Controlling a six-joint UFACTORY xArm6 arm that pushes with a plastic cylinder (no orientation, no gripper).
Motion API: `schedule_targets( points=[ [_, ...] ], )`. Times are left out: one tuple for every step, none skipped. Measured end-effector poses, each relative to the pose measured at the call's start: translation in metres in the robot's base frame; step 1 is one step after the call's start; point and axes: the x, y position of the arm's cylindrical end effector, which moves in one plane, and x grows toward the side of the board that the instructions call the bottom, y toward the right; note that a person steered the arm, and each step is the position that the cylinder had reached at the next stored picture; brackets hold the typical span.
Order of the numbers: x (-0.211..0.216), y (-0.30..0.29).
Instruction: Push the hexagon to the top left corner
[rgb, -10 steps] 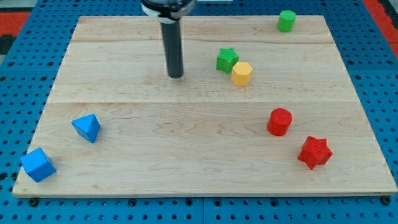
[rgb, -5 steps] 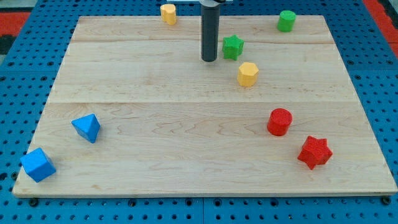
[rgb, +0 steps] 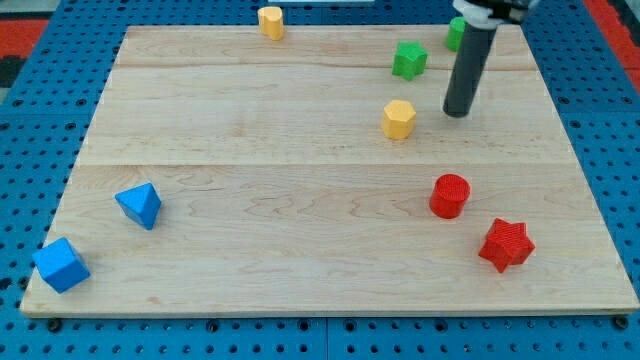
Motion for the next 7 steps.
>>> schedule_targets(
  points=[
    [-0.001,-0.066],
    [-0.022,-0.155],
    [0.000,-0.141],
    [0.031,-0.137],
    [0.012,-0.214],
    [-0.027,-0.248],
    [-0.018,-0.202]
  ],
)
